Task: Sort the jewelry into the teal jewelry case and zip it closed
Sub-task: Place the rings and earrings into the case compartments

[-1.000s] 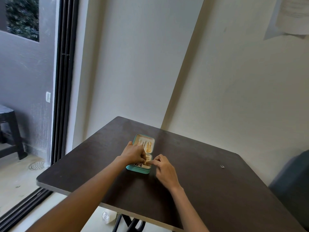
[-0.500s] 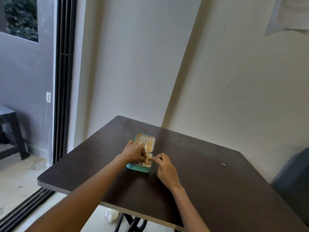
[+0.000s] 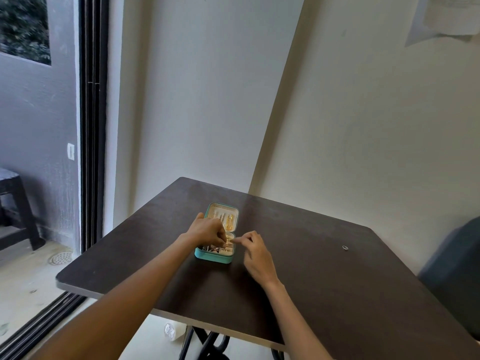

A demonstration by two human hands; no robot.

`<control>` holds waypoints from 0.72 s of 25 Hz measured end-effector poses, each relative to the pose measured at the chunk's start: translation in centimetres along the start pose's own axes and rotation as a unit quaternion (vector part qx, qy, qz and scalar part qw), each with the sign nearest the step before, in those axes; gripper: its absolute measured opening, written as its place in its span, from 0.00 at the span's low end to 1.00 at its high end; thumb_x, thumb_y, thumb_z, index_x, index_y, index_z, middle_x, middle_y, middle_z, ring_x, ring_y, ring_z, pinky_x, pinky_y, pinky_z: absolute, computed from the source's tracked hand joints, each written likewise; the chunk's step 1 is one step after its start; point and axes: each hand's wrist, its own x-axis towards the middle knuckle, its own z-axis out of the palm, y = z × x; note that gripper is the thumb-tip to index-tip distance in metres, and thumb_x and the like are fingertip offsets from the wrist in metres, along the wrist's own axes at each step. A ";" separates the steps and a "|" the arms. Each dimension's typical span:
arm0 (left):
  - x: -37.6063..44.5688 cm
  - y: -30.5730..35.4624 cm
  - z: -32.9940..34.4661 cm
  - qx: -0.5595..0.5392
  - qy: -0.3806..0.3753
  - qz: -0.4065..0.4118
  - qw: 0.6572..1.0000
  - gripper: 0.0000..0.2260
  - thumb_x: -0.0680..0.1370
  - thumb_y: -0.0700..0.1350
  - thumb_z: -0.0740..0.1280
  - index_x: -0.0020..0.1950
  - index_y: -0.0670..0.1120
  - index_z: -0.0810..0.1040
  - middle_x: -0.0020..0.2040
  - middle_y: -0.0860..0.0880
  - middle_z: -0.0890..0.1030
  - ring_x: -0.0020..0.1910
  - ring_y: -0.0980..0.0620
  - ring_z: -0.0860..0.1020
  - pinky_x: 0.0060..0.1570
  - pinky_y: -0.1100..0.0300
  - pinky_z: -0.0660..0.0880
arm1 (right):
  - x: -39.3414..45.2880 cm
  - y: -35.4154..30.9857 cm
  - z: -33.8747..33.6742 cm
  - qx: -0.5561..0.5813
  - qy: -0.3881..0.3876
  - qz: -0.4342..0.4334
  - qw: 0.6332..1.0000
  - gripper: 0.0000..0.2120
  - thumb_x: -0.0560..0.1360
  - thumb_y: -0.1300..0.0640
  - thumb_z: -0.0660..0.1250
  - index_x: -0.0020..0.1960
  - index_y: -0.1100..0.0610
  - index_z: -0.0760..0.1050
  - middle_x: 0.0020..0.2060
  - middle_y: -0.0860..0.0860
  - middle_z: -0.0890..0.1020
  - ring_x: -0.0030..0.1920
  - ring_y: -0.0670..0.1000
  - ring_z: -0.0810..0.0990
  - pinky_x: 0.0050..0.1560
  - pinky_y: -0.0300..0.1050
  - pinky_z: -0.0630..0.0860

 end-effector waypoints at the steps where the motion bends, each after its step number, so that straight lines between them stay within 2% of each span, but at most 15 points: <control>1: 0.1 0.2 -0.5 -0.011 0.002 -0.005 1.000 0.10 0.75 0.53 0.67 0.53 0.51 0.83 0.52 0.54 0.83 0.48 0.56 0.75 0.53 0.55 0.59 | 0.0 0.4 -0.4 0.028 0.023 0.030 0.999 0.21 0.75 0.69 0.55 0.59 0.51 0.77 0.50 0.46 0.72 0.53 0.43 0.71 0.49 0.36 0.73; 3: 0.6 1.4 -1.2 -0.039 0.050 -0.015 0.998 0.10 0.77 0.52 0.64 0.53 0.51 0.82 0.53 0.53 0.82 0.52 0.54 0.77 0.58 0.54 0.62 | 0.2 1.3 -1.3 0.066 0.068 0.095 0.991 0.20 0.76 0.68 0.55 0.59 0.50 0.76 0.51 0.45 0.71 0.52 0.41 0.71 0.50 0.33 0.70; 6: 3.0 6.3 -0.6 -0.150 0.104 -0.016 0.983 0.11 0.79 0.49 0.62 0.57 0.49 0.80 0.56 0.51 0.81 0.56 0.50 0.78 0.61 0.54 0.68 | 0.6 3.1 -3.5 0.099 0.118 0.174 0.973 0.15 0.77 0.64 0.57 0.58 0.52 0.76 0.51 0.47 0.74 0.52 0.44 0.72 0.50 0.37 0.70; 9: 6.6 14.1 2.3 -0.325 0.055 -0.011 0.944 0.13 0.78 0.45 0.63 0.61 0.45 0.76 0.59 0.46 0.80 0.58 0.48 0.77 0.58 0.57 0.71 | 0.5 7.6 -5.9 0.101 0.125 0.275 0.948 0.11 0.78 0.61 0.58 0.57 0.57 0.76 0.53 0.55 0.76 0.57 0.52 0.73 0.49 0.40 0.66; 12: 9.5 21.5 5.6 -0.429 0.000 -0.032 0.903 0.16 0.80 0.44 0.61 0.66 0.41 0.70 0.62 0.42 0.77 0.61 0.47 0.75 0.59 0.59 0.69 | -1.4 13.6 -8.0 0.066 0.127 0.361 0.921 0.12 0.79 0.57 0.58 0.55 0.60 0.77 0.54 0.59 0.77 0.59 0.57 0.73 0.52 0.45 0.68; 15: 12.5 26.2 8.5 -0.465 -0.035 -0.051 0.883 0.18 0.81 0.46 0.60 0.68 0.41 0.67 0.63 0.43 0.74 0.62 0.46 0.73 0.61 0.57 0.68 | -3.4 18.5 -9.9 0.030 0.129 0.404 0.905 0.11 0.78 0.57 0.58 0.56 0.58 0.76 0.55 0.57 0.76 0.59 0.57 0.73 0.55 0.49 0.71; 18: 15.6 28.5 10.2 -0.462 -0.052 -0.049 0.884 0.18 0.80 0.46 0.60 0.69 0.42 0.66 0.62 0.43 0.74 0.61 0.47 0.73 0.61 0.57 0.68 | -4.0 22.7 -11.9 -0.056 0.118 0.411 0.902 0.13 0.79 0.61 0.57 0.61 0.57 0.73 0.59 0.54 0.74 0.61 0.55 0.72 0.57 0.49 0.71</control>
